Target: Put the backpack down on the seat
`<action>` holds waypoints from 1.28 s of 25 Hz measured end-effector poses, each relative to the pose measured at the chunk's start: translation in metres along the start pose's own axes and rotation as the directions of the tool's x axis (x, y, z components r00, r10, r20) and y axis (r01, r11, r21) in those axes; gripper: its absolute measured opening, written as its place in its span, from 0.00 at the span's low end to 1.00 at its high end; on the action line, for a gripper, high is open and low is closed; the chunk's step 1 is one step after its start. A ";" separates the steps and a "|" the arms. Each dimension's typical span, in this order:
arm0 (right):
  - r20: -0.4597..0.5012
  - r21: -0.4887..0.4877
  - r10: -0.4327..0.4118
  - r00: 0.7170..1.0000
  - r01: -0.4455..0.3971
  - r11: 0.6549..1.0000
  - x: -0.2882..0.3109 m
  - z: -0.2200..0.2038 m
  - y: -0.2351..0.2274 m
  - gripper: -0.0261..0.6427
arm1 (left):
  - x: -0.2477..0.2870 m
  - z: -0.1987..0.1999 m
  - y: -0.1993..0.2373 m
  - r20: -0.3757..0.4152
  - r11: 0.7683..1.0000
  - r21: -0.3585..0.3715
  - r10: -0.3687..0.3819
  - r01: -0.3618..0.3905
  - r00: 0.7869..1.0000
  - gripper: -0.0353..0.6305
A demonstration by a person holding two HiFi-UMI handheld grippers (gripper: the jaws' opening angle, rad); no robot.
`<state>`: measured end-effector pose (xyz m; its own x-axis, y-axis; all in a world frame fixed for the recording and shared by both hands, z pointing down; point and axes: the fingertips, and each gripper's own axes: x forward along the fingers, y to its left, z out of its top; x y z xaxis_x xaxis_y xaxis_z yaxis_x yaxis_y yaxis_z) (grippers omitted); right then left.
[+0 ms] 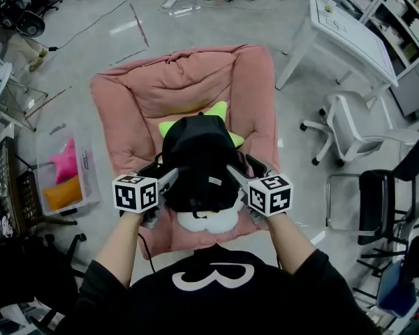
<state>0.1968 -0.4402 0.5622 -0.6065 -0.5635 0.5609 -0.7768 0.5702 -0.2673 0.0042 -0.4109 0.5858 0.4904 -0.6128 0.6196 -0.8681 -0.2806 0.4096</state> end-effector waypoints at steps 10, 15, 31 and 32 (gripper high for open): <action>0.114 0.030 0.145 0.983 -0.150 0.988 -0.108 -0.004 0.102 0.25 | -0.107 -0.039 -0.086 0.053 0.994 0.045 -0.098 0.095 0.994 0.45; 0.217 0.029 0.229 0.949 -0.241 0.970 -0.166 -0.004 0.172 0.06 | -0.175 -0.047 -0.143 0.142 0.982 0.086 -0.178 0.167 0.974 0.28; 0.309 -0.071 0.359 0.881 -0.355 0.932 -0.277 -0.028 0.279 0.05 | -0.301 -0.078 -0.239 0.286 0.938 0.258 -0.305 0.234 0.908 0.06; 0.309 -0.076 0.363 0.879 -0.358 0.931 -0.279 -0.029 0.282 0.05 | -0.302 -0.081 -0.240 0.280 0.937 0.264 -0.302 0.229 0.911 0.06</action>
<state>0.1519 -0.1055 0.3533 -0.8675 -0.4731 0.1539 -0.4933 0.7776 -0.3900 0.0701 -0.0989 0.3545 0.6875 -0.6806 0.2533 -0.7211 -0.5986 0.3487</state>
